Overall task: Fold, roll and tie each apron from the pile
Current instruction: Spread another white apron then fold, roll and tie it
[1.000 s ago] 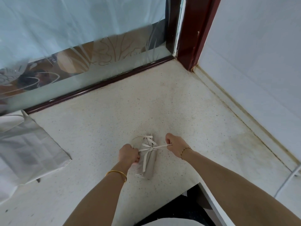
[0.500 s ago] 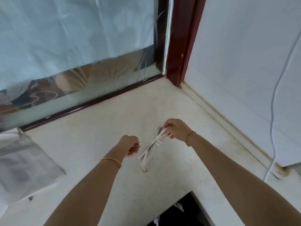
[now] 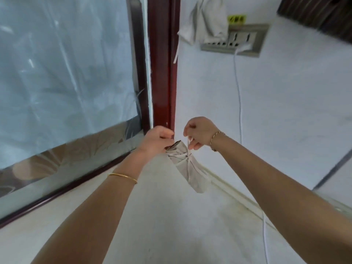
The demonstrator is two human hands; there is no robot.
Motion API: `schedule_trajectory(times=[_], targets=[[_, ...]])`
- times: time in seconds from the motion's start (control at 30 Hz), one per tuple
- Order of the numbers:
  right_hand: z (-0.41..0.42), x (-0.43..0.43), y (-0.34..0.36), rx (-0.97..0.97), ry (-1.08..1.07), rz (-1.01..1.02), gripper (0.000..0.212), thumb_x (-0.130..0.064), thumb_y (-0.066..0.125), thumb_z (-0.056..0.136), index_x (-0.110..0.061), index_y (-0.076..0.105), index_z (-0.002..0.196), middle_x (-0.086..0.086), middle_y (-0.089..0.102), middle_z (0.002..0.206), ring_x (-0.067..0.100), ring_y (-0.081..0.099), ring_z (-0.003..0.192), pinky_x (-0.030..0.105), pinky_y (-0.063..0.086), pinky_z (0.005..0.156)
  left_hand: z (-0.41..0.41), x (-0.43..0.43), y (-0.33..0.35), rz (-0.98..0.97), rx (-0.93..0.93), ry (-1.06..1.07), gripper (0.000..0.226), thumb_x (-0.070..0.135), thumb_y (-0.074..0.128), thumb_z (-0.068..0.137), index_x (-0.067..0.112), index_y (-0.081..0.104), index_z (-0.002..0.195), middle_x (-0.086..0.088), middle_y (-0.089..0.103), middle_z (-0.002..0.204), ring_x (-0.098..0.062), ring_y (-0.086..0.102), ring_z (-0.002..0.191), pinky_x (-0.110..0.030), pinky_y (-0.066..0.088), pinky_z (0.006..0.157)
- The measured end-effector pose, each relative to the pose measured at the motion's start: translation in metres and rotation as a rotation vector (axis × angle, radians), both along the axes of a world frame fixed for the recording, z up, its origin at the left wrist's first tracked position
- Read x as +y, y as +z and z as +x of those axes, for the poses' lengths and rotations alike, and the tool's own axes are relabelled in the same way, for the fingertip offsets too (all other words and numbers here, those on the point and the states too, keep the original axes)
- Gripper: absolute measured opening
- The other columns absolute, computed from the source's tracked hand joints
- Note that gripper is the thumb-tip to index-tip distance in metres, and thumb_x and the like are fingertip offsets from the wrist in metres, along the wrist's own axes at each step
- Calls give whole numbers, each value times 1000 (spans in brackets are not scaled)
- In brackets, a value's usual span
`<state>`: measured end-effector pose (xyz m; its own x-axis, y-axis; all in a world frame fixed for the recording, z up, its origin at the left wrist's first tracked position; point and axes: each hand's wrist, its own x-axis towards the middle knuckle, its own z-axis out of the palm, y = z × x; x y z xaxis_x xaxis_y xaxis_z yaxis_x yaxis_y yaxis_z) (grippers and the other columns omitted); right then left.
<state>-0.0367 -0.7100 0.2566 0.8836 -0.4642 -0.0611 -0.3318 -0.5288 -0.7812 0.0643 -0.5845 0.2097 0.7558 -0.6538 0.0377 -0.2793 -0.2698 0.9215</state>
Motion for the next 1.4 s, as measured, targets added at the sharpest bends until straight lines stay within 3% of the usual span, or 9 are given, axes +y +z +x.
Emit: schedule_trajectory(times=[0.1, 0.23, 0.33, 0.63, 0.8, 0.97, 1.1, 1.27, 1.4], targets=[[-6, -12, 42, -90, -36, -53, 13, -7, 44, 92, -10, 53, 84, 7, 59, 72, 20, 66, 53, 26, 53, 48, -10, -26, 47, -86, 10, -146, 25, 2, 66, 84, 7, 63, 108, -4, 63, 99, -9, 59, 74, -17, 46, 58], [-19, -22, 89, -198, -73, -131, 9, -3, 45, 90, -10, 50, 86, 9, 64, 71, 17, 64, 47, 21, 45, 40, -23, -42, 98, -162, -96, -231, 16, 4, 67, 83, 3, 68, 99, -3, 63, 82, -3, 55, 64, -13, 45, 56], [-33, -29, 126, -293, -100, -164, 12, -2, 46, 90, -11, 50, 83, 10, 66, 71, 17, 64, 46, 20, 44, 39, -35, -51, 137, -217, -182, -243, 7, 8, 69, 83, 8, 66, 90, -5, 62, 82, -6, 53, 66, -16, 45, 58], [-63, -39, 206, -521, -173, -187, 13, 1, 48, 89, -10, 49, 83, 9, 64, 65, 17, 64, 43, 21, 46, 39, -57, -71, 233, -258, -412, -277, 10, 15, 71, 83, 17, 62, 82, -1, 65, 87, -6, 60, 78, -14, 46, 62], [-74, -42, 227, -582, -183, -192, 9, -3, 51, 92, -9, 49, 86, 14, 66, 67, 18, 63, 43, 26, 51, 45, -64, -78, 263, -267, -446, -277, 11, 8, 66, 85, 15, 61, 79, -4, 66, 79, -11, 60, 72, -23, 48, 69], [-84, -50, 239, -625, -195, -189, 4, -8, 53, 94, -7, 49, 93, 11, 67, 65, 18, 63, 44, 22, 49, 41, -75, -83, 279, -326, -510, -259, 10, 5, 61, 88, 12, 59, 81, -4, 69, 80, -11, 62, 69, -19, 50, 69], [-84, -57, 244, -638, -194, -177, 7, -7, 56, 93, -8, 50, 89, 9, 67, 65, 19, 62, 45, 29, 53, 50, -79, -90, 283, -343, -506, -229, 8, 4, 57, 90, 10, 56, 84, -5, 69, 79, -14, 64, 69, -18, 52, 68], [-94, -60, 255, -687, -193, -201, 7, -2, 56, 91, -6, 51, 91, 10, 64, 66, 17, 61, 46, 27, 51, 47, -84, -99, 292, -396, -502, -222, 10, 6, 55, 91, 12, 55, 83, -7, 70, 77, -19, 68, 70, -36, 55, 83], [-115, -63, 263, -779, -194, -170, 8, 0, 57, 90, -4, 51, 93, 10, 62, 65, 17, 61, 45, 26, 53, 45, -101, -105, 306, -431, -572, -249, 4, 7, 54, 90, 9, 58, 89, -5, 70, 79, -18, 69, 72, -28, 54, 76]])
